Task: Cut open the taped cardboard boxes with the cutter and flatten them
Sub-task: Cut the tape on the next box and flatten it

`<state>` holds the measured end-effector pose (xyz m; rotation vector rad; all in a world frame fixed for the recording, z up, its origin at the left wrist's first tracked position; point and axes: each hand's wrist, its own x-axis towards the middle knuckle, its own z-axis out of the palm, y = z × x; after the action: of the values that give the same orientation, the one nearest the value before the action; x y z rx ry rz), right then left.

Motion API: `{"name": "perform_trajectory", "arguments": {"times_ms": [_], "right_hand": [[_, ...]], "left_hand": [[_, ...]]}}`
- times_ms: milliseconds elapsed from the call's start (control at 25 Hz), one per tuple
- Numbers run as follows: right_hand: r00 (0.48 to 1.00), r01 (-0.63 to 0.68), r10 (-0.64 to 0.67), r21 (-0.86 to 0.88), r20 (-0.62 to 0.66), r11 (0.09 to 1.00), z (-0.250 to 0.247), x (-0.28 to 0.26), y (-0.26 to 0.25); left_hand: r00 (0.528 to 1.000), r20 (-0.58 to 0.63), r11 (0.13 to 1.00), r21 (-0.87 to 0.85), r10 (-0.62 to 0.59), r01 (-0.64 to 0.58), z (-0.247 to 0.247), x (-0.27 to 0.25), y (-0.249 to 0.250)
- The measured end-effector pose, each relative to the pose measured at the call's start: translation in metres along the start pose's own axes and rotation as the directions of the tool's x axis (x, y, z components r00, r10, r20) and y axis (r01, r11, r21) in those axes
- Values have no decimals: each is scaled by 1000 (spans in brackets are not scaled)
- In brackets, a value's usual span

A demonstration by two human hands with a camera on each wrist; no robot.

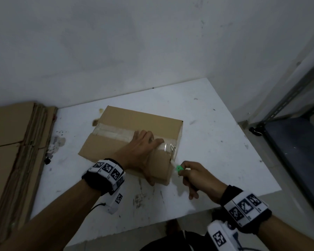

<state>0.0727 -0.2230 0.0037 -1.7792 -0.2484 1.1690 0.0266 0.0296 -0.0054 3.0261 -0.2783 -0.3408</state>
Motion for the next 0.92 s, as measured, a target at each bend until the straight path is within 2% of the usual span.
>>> {"name": "perform_trajectory", "arguments": {"times_ms": [80, 160, 240, 280, 320, 360, 400, 480, 560, 640, 760, 840, 920], "right_hand": [[992, 30, -32, -23, -122, 999, -14, 10, -10], [959, 97, -124, -116, -254, 989, -26, 23, -25], [894, 222, -316, -298, -319, 928, -30, 43, -44], [850, 284, -431, -427, -301, 859, -30, 56, -54], [811, 316, -527, -568, -253, 760, -30, 69, -62], [794, 318, -579, -685, -185, 655, -29, 85, -70], [809, 301, -574, -746, -130, 594, -26, 99, -77], [864, 273, -499, -766, -71, 582, -21, 122, -88], [909, 206, -411, -788, -65, 580, -14, 134, -90], [916, 171, -393, -808, -81, 564, -11, 137, -82], [887, 256, -453, -726, -85, 638, -6, 120, -64], [876, 307, -478, -685, -68, 660, 1, 99, -46], [898, 357, -439, -572, -6, 739, 13, 74, -29]], "left_hand": [[999, 18, 999, -38, 27, -26, 6, -4, -2], [999, -43, 975, -221, -7, -3, 8, -4, 1], [969, -139, 871, -477, -203, 114, 8, -3, 10], [919, -208, 829, -529, -335, 183, 10, -3, 12], [840, -289, 813, -518, -458, 265, 14, -4, 11], [750, -349, 797, -472, -562, 377, 19, -7, 8], [665, -348, 741, -441, -661, 506, 22, -11, 4], [550, -132, 546, -438, -825, 714, 24, -23, -5], [491, 95, 404, -446, -866, 799, 21, -32, -14], [453, 234, 303, -480, -860, 823, 17, -41, -23], [418, 326, 195, -541, -848, 818, 4, -52, -41], [403, 304, 174, -570, -863, 803, -7, -50, -52], [384, 276, 143, -617, -881, 774, -14, -36, -65]]}}
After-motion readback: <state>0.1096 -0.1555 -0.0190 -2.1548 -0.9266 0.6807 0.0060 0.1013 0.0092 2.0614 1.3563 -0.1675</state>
